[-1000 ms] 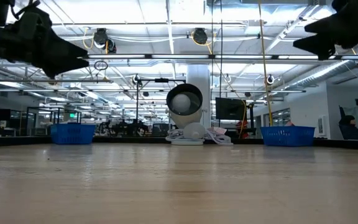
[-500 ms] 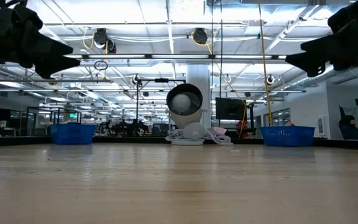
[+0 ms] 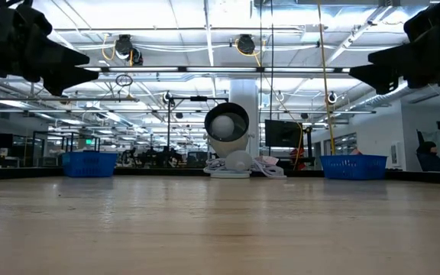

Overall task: Pick & Place Office items
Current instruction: Return to Home Position

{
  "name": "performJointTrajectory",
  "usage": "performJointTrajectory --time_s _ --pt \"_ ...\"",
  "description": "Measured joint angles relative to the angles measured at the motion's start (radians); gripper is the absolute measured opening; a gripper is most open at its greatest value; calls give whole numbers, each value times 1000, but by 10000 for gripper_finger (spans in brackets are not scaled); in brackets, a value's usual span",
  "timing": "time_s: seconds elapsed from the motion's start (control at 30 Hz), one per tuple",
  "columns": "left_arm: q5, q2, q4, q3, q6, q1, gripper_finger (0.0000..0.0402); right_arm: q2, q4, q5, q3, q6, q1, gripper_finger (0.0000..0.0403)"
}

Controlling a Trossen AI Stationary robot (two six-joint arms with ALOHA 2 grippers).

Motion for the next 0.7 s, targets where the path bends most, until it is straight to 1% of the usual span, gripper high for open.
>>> performJointTrajectory --time_s 0.23,0.47,0.57,0.7 --pt "-3 0 0 0 4 0 271 6 -7 -1 -1 62 0 290" --pt "-3 0 1 0 5 0 271 6 -3 0 -3 61 0 290" --pt "-3 0 2 0 5 0 271 36 -2 1 -3 61 0 290" --pt "-3 0 4 0 5 0 271 41 12 2 -3 61 0 290"
